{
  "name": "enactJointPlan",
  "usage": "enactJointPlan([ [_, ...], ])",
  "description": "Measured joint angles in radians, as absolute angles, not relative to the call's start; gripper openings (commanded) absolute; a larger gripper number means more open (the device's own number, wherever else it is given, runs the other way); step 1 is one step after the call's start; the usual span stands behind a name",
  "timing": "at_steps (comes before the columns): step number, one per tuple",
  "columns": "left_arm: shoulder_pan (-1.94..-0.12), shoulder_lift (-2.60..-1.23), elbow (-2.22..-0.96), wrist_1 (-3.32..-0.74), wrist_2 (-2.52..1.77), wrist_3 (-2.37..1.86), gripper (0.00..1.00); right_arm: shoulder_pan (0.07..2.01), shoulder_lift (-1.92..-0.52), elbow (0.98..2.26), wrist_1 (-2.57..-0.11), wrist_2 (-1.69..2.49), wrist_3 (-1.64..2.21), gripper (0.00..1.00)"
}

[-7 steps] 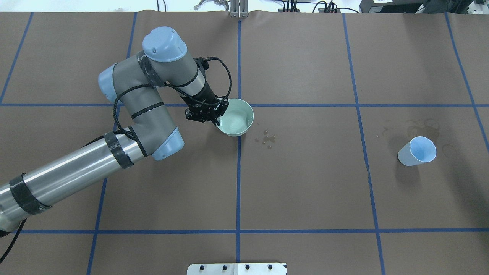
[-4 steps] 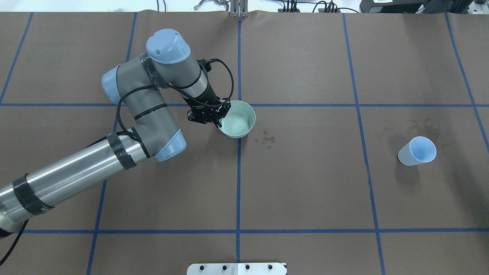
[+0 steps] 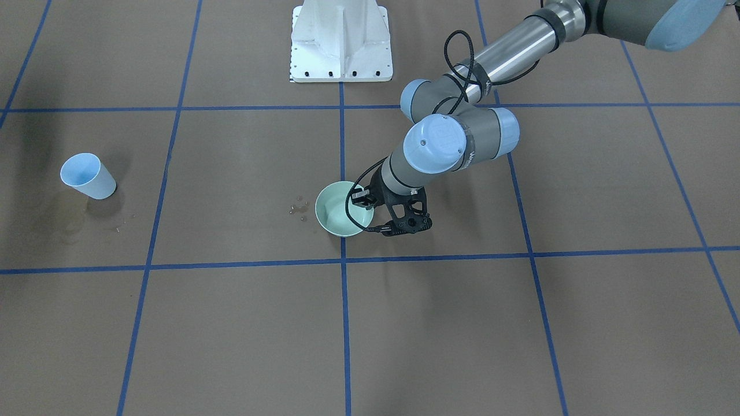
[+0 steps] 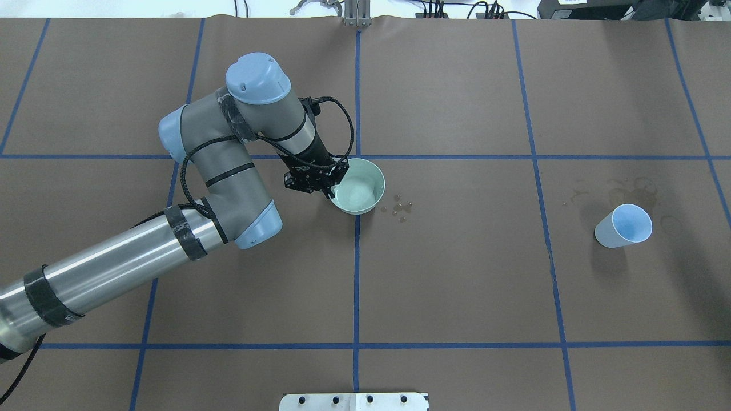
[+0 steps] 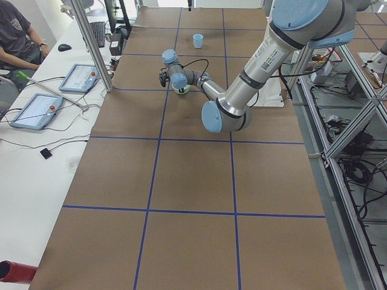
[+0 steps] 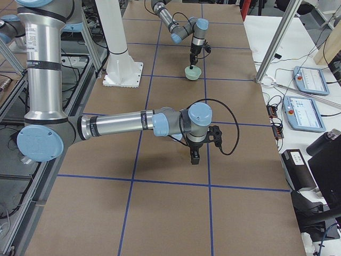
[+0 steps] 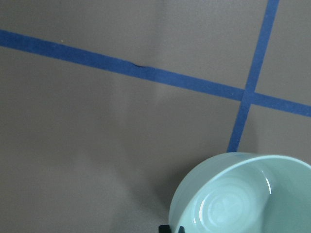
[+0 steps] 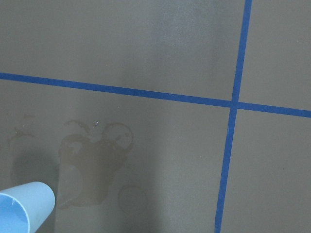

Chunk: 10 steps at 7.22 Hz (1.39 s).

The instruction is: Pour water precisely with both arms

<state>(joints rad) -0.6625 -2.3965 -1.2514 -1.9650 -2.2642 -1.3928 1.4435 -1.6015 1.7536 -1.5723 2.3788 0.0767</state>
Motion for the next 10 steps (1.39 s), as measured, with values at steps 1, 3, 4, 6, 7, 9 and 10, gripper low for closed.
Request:
enactJointPlan([
  [1,-0.660,-2.396,-1.251,-1.965,-2.264,-1.393,0.37,1.443,-1.601,1.754,-1.572,2.379,0.077,1.00],
  [3,-0.656,-2.396,-1.250,-1.965,-2.264,-1.394,0.59,1.443,-1.601,1.753,-1.572,2.379,0.077,1.00],
  [4,-0.656,-2.396,-1.252,-1.966,-2.264,-1.395,0.70,1.444,-1.601,1.752,-1.572,2.379,0.077,1.00],
  [6,-0.685,-2.394,-1.321,-1.961,-2.268,-1.399,0.77,1.434,-1.591,1.752,-1.572,2.379,0.077,1.00],
  [7,-0.708,-2.382,-1.394,-1.932,-2.272,-1.401,0.78,1.417,-1.586,1.754,-1.567,2.379,0.077,1.00],
  [9,-0.747,-2.331,-1.566,-1.793,-2.276,-1.400,0.85,1.383,-1.625,1.759,-1.427,2.385,0.079,1.00],
  [10,-0.758,-2.293,-1.630,-1.747,-2.276,-1.397,0.85,1.347,-1.652,1.758,-1.302,2.389,0.096,1.00],
])
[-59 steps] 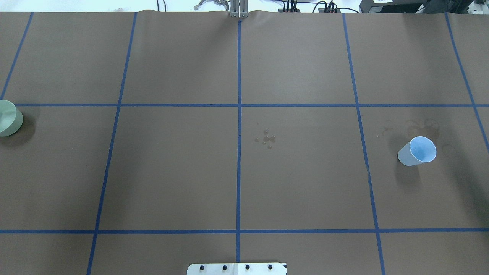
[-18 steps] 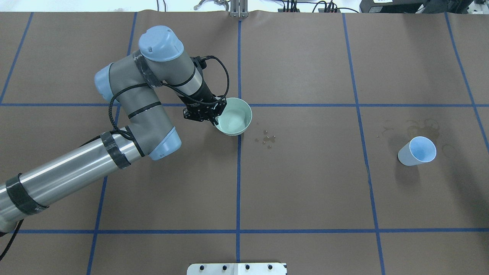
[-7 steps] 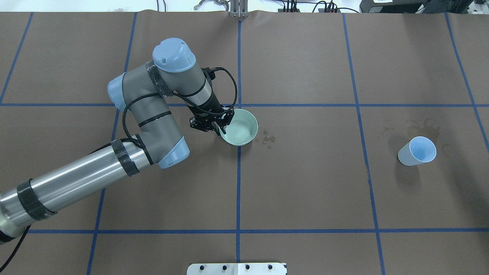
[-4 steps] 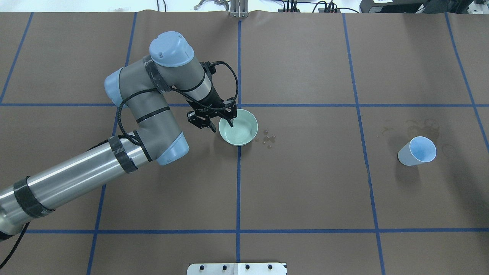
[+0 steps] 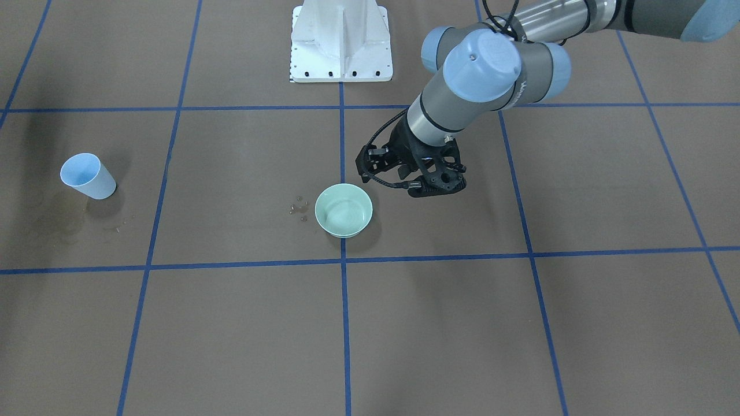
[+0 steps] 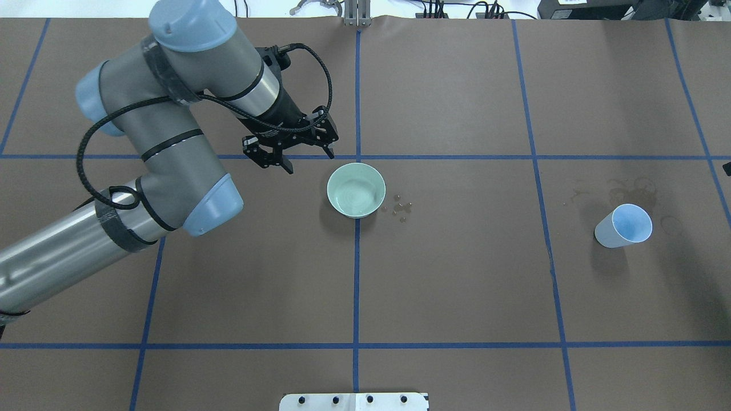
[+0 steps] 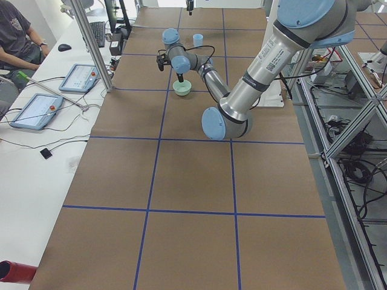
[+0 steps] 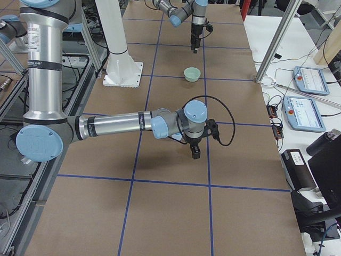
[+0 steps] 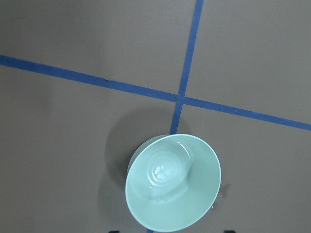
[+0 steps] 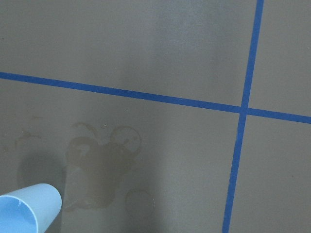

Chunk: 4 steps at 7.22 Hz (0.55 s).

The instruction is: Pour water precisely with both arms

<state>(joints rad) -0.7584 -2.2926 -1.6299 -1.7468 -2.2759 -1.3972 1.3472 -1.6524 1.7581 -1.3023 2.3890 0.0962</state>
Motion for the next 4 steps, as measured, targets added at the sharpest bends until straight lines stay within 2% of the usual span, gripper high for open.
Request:
enactJointPlan([
  [4,-0.762,-2.232,-1.693,-1.720,-2.269,-1.390,0.87,1.114,-1.779,1.746,-0.672,2.340,0.411,1.00],
])
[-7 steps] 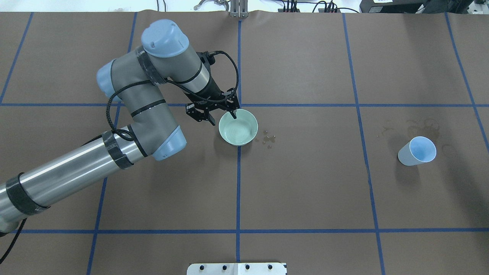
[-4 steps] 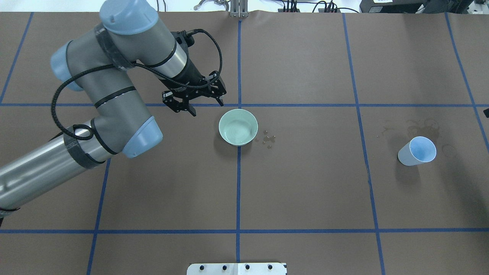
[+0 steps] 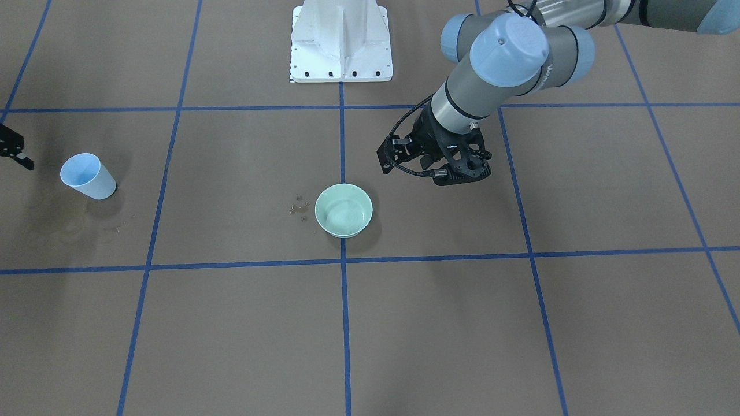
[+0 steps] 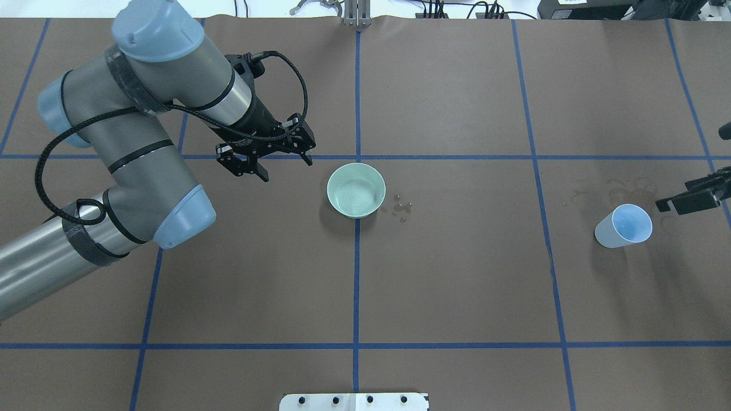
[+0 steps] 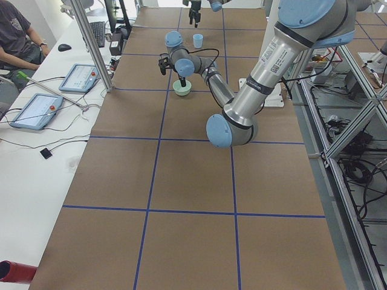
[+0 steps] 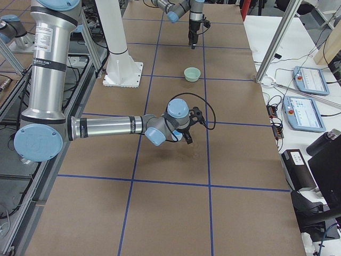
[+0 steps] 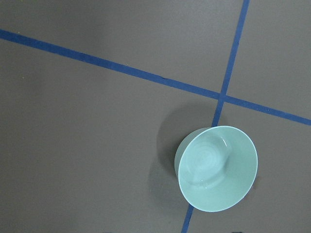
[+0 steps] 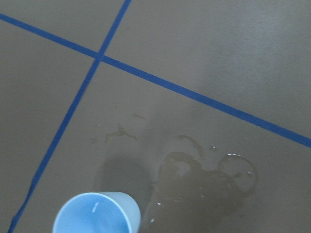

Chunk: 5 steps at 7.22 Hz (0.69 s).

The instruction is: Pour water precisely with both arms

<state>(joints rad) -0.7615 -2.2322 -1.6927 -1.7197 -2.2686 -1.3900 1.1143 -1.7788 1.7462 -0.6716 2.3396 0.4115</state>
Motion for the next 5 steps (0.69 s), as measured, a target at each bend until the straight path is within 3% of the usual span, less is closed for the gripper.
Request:
enactJointPlan([
  [2,-0.760,-2.223,-1.696,-1.721,-2.268,-1.390,0.88,1.076,-1.848,1.733,-0.444,2.283,0.438,1.00],
  [5,-0.762,-2.217,-1.705,-1.720,-2.270,-1.390,0.89,1.032,-1.870,1.727,-0.342,2.226,0.443,0.99],
])
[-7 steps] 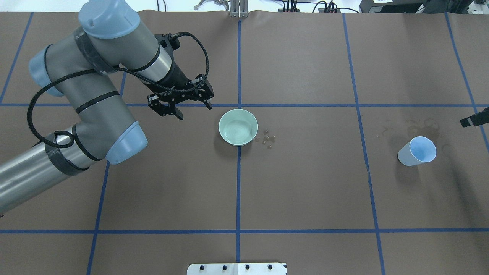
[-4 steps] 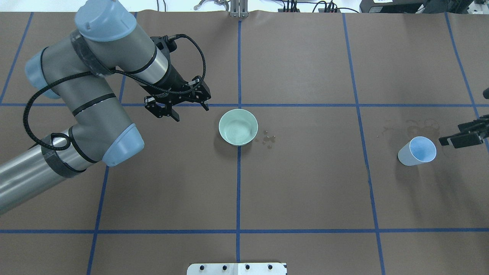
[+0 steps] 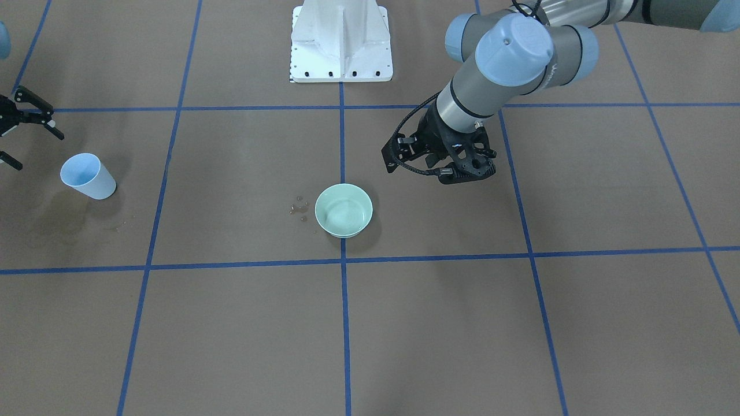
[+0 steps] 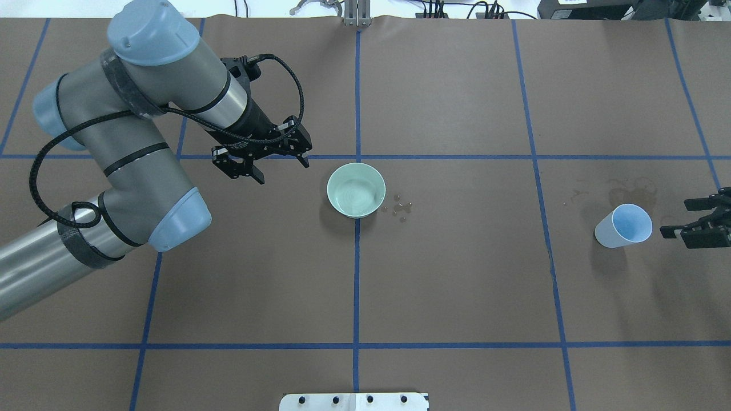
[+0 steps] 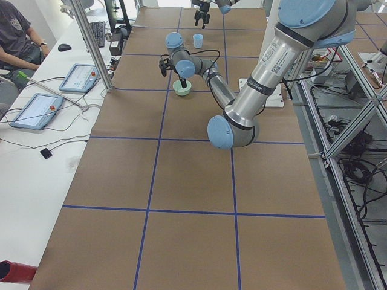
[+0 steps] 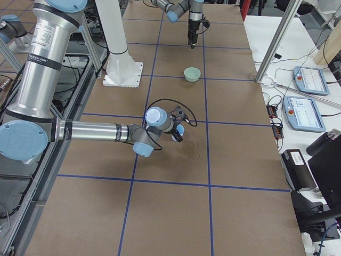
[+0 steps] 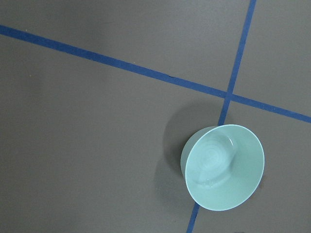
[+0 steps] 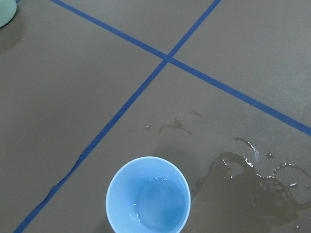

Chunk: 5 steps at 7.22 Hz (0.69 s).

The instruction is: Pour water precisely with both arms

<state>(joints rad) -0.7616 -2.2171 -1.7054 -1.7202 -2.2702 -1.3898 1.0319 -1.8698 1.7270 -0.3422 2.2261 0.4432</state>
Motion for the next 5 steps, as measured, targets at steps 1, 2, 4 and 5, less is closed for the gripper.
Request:
enactJointPlan([
  [1,-0.762,-2.217,-1.707,-1.720,-2.270,-1.390,0.89,1.021,-1.880,1.727,-0.314,2.192,0.456,0.99],
  [2,-0.763,-2.217,-1.708,-1.720,-2.270,-1.391,0.90,1.009,-1.889,1.727,-0.288,2.166,0.489,0.99],
  [4,-0.764,-2.214,-1.711,-1.720,-2.270,-1.393,0.91,0.969,-1.898,1.728,-0.252,2.105,0.546,0.98],
  [5,-0.764,-2.211,-1.712,-1.720,-2.269,-1.394,0.91,0.937,-1.900,1.729,-0.246,2.065,0.566,0.98],
])
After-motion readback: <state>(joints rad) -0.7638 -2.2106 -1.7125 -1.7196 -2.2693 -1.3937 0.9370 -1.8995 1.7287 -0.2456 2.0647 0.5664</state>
